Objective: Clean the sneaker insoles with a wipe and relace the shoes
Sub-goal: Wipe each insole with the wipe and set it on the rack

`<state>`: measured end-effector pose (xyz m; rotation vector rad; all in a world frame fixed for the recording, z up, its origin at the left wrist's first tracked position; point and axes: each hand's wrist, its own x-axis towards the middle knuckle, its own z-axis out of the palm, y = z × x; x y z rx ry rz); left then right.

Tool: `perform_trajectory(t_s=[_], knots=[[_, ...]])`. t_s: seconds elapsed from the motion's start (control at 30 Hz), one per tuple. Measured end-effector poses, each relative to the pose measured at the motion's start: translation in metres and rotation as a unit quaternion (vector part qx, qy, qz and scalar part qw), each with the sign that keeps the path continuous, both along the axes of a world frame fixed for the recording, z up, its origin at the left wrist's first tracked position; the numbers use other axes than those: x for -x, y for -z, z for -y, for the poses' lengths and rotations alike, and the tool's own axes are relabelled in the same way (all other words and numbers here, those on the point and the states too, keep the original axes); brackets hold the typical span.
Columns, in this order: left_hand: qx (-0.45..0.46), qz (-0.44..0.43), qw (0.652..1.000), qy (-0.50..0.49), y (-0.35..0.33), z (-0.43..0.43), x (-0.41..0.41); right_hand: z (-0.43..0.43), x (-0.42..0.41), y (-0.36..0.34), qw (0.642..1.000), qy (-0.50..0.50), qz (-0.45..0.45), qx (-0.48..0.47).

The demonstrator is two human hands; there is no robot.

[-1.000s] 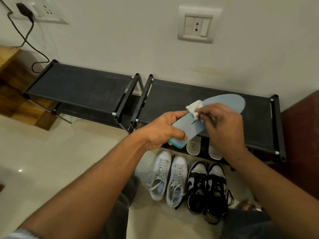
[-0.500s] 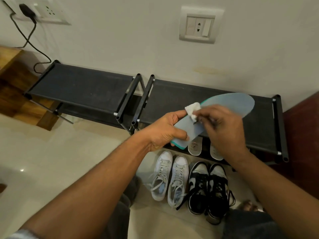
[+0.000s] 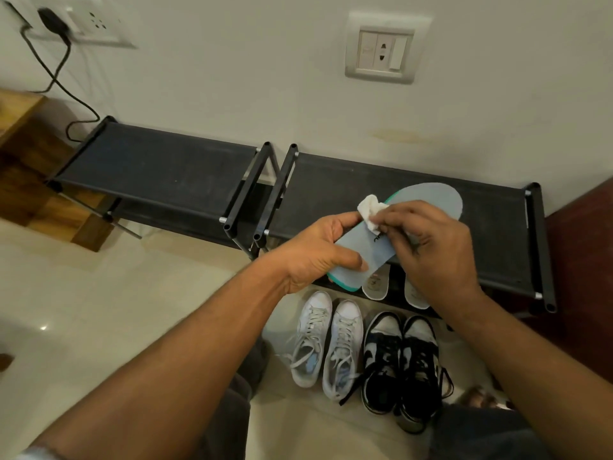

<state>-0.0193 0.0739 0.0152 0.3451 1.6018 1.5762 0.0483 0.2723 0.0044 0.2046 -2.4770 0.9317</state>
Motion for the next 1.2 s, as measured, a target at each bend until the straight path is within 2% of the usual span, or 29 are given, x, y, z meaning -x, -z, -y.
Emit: perform_trajectory(t_s=[0.23,0.33,0.53,0.6,0.67,0.7,0.73,0.8,0.83,0.87,0.97,1.0,1.1,1.13,1.2], knots=[[-0.05,0.037,0.996,-0.056,0.006,-0.008,-0.003,0.001,-0.001,0.005,0.998,-0.046,-0.016,-0.028],[-0.037,0.038,0.997,-0.049,0.009,-0.009,-0.002,0.003,-0.003,0.005,0.996,-0.069,-0.017,-0.055],[-0.013,0.027,0.999,-0.023,0.002,-0.009,-0.002,-0.01,0.005,-0.007,0.998,0.053,0.019,-0.02],[-0.012,0.019,0.999,-0.024,0.005,-0.007,-0.002,0.005,-0.002,-0.004,0.998,0.009,0.032,-0.044],[-0.018,0.01,0.999,-0.024,0.009,-0.007,-0.002,0.015,-0.01,0.001,0.991,-0.072,0.023,-0.112],[-0.022,0.011,0.999,-0.021,0.009,-0.008,-0.002,0.011,-0.008,0.002,0.988,-0.08,0.011,-0.135],[-0.022,0.013,0.999,-0.021,0.008,-0.008,-0.001,0.002,-0.003,0.003,0.99,-0.051,0.006,-0.131],[-0.019,0.021,0.999,-0.022,0.006,-0.008,0.002,-0.015,0.006,-0.001,0.997,0.037,0.018,-0.064],[-0.021,0.023,0.999,-0.022,0.004,-0.008,0.002,-0.015,0.007,-0.003,0.998,0.047,0.021,-0.048],[-0.026,0.026,0.999,-0.023,0.004,-0.007,0.002,-0.008,0.004,-0.002,0.997,0.033,0.019,-0.06],[-0.04,0.028,0.999,-0.014,0.008,-0.008,-0.002,0.015,-0.011,0.009,0.984,-0.102,-0.014,-0.142],[-0.034,0.025,0.999,-0.012,0.009,-0.009,-0.002,0.008,-0.007,0.01,0.985,-0.099,-0.012,-0.143],[-0.026,0.029,0.999,-0.011,0.006,-0.009,0.001,-0.018,0.01,0.001,0.996,0.037,0.015,-0.078],[-0.027,0.028,0.999,-0.011,0.006,-0.008,0.001,-0.017,0.01,-0.002,0.996,0.047,0.026,-0.075],[-0.023,0.023,0.999,-0.025,0.009,-0.008,0.0,0.004,-0.001,-0.001,0.992,-0.021,0.021,-0.119]])
